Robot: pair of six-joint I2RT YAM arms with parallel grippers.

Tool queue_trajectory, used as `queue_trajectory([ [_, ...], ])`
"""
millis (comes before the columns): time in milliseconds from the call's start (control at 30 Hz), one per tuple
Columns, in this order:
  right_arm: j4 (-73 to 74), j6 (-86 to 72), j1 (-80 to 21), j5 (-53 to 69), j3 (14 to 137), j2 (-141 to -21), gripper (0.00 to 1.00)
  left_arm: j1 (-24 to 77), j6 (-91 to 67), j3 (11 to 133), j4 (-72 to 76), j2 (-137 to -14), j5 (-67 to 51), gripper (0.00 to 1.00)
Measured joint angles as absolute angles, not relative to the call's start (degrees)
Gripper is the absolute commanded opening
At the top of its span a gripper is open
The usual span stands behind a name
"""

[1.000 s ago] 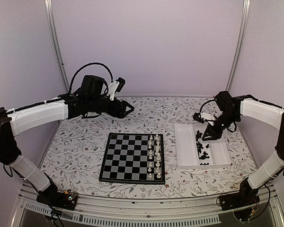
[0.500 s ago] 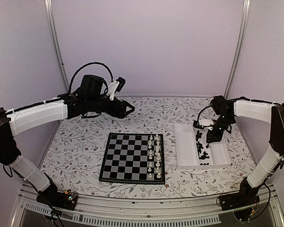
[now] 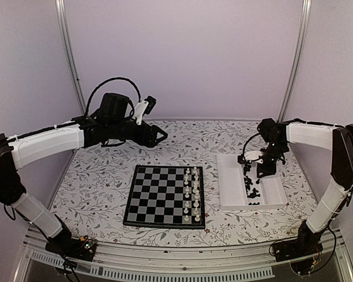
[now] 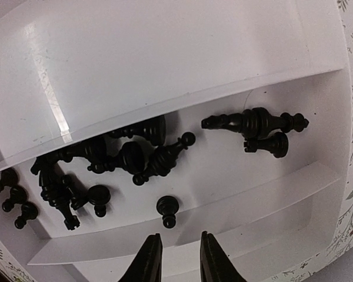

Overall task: Set up the chess pieces on the board
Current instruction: Pick up the chess piece from the storage box.

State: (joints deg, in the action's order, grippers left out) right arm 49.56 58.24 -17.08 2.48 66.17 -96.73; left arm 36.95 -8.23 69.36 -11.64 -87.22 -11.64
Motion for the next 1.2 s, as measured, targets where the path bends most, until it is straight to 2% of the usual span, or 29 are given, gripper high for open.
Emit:
queue_trajectory([
  [600, 51.0, 64.3, -19.4, -3.9, 66.3, -101.6, 0.27, 36.9, -7.6, 69.4, -11.9, -87.2, -12.2, 0.87],
  [700, 51.0, 64.3, -19.5, -4.0, 66.4, -102.5, 0.24, 36.9, -7.5, 69.4, -11.9, -87.2, -12.2, 0.87],
  [967, 51.0, 64.2, -19.5, -4.6, 66.5, -103.6, 0.04, 36.9, -7.2, 69.4, -12.4, -87.2, -12.2, 0.87],
  [1200, 53.3, 62.7, -20.1, -5.4, 69.3, -103.6, 0.01, 36.9, -7.2, 69.4, -12.8, -87.2, -12.2, 0.87],
])
